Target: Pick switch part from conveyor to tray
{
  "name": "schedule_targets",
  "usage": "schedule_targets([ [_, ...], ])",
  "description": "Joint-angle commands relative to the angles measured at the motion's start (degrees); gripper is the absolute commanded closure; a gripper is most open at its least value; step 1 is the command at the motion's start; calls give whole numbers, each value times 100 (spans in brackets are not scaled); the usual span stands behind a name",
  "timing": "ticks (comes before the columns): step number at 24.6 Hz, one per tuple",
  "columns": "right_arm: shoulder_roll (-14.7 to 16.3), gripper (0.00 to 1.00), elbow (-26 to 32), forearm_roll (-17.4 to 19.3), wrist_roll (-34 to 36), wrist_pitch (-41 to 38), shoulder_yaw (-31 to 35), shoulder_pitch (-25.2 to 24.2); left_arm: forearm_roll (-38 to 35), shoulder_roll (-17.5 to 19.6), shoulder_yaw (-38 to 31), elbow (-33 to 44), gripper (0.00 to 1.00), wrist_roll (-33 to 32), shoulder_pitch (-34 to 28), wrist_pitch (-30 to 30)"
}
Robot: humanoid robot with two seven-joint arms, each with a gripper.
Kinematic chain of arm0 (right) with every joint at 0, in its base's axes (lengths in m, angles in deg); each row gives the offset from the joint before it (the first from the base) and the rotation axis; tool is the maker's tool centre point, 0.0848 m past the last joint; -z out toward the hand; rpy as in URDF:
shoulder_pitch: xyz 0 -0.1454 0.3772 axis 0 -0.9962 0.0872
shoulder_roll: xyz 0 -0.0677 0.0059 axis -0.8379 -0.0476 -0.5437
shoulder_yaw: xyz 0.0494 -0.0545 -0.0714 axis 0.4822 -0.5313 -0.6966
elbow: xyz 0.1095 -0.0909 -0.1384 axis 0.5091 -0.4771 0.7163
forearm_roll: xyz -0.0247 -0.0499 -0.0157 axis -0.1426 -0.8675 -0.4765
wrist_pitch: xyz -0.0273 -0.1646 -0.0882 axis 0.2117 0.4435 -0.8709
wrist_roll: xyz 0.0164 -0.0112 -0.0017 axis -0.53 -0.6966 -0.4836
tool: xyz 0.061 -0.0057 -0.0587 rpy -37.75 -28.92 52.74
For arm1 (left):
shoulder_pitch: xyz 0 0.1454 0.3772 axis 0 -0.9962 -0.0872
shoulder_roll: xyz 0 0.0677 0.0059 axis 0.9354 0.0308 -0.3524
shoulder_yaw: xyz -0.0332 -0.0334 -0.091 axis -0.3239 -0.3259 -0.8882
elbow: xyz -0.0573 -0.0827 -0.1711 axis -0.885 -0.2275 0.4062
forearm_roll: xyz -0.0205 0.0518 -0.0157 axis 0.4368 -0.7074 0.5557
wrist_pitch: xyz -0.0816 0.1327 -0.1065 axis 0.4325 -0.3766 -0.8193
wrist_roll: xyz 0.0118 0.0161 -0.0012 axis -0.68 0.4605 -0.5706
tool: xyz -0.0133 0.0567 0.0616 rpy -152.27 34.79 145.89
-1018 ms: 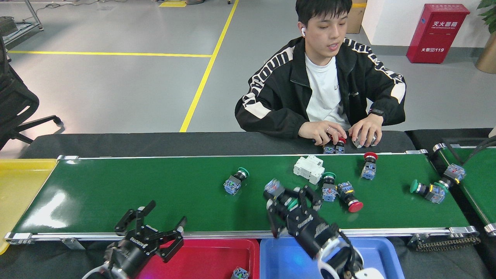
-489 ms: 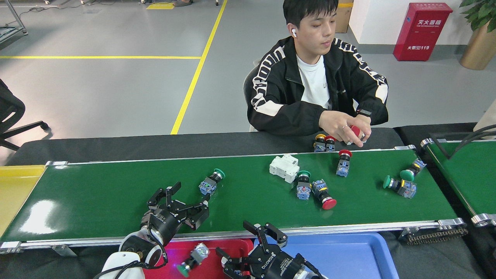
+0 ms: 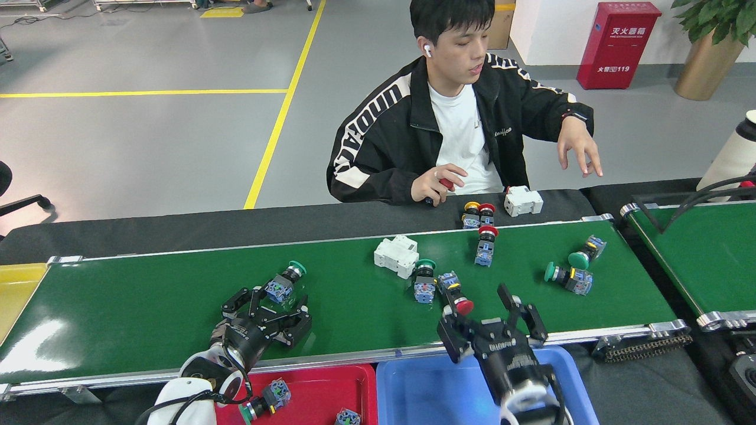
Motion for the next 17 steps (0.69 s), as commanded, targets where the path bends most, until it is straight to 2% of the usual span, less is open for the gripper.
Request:
schedule_targets([
  [1, 29, 3, 135, -46, 171, 26, -19, -15, 30, 70, -35, -9, 94, 12, 63, -26],
  [4, -120, 3, -58, -362, 136, 35, -62, 187, 206, 88, -35, 9, 95, 12, 54, -78],
  [7, -481, 3, -753, -521, 101, 44, -291, 741, 531, 211, -44, 334, 94, 3, -148, -290],
  [11, -841, 3, -2018, -547, 101, 123, -353, 1699, 1032, 764, -325, 1784, 94, 3, -1265, -826],
  [13, -990, 3, -2756, -547, 101, 255, -370, 2183, 1155, 931, -580, 2584, 94, 3, -1968, -1300],
  [16, -999, 3, -3354, -468, 118, 413, -572, 2631, 1129, 984, -782, 3340, 94, 3, -2732, -1819],
  [17, -999, 8, -3495, -468, 118, 413, -643, 2684, 1129, 1072, -791, 3489, 94, 3, -2926, -1968],
])
